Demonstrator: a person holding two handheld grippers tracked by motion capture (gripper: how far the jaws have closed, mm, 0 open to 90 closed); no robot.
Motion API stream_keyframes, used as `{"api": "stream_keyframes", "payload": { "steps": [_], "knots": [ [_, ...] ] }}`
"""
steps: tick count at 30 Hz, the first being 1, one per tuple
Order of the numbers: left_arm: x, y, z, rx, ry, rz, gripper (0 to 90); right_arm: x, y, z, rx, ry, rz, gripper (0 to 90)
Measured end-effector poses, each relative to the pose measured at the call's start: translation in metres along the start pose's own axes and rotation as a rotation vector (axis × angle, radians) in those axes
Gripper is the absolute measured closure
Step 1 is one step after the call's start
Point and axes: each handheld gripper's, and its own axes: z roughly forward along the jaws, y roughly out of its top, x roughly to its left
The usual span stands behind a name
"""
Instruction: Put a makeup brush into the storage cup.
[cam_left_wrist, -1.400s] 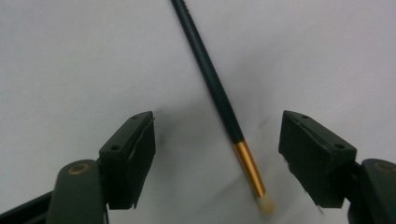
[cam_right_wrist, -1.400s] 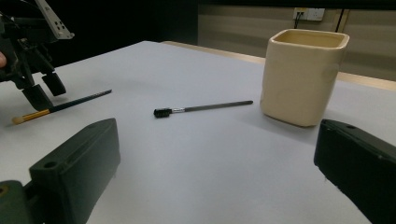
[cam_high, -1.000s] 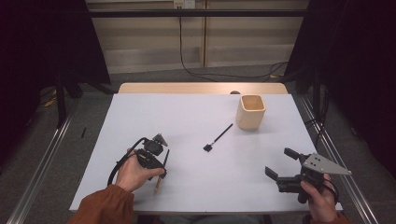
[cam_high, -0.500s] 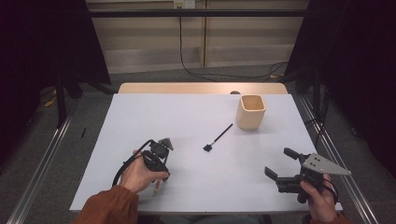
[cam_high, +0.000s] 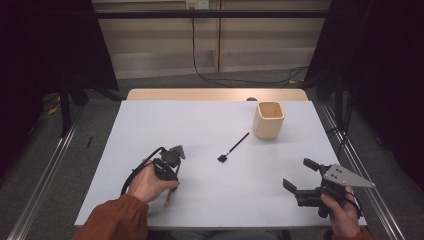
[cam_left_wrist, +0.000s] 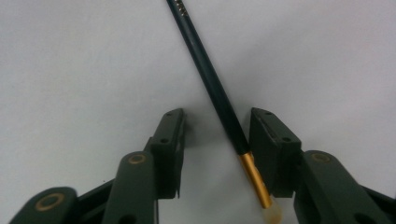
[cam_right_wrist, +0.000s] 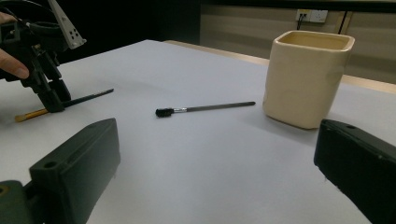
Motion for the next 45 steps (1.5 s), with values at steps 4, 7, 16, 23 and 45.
{"api": "stream_keyframes", "payload": {
  "steps": [4,7,16,23,45],
  "knots": [
    [0.007,-0.001,-0.001,-0.003,-0.008,-0.014,71.3,0.0,0.0,0.0,0.003,0.0,-0.001,0.0],
    [0.011,-0.001,-0.001,-0.004,-0.016,-0.016,76.4,0.0,0.0,0.0,0.002,-0.002,0.0,0.0],
    [0.012,-0.006,-0.002,-0.038,-0.009,0.015,83.9,0.0,0.0,0.001,0.001,-0.004,0.008,0.0],
    [0.022,-0.011,-0.004,-0.076,-0.075,-0.013,84.0,-0.001,0.0,0.003,0.008,0.001,0.003,0.0],
    [0.032,-0.029,-0.025,-0.338,-0.202,-0.064,84.0,0.0,0.0,0.001,0.006,-0.007,0.0,0.0]
  ]
}}
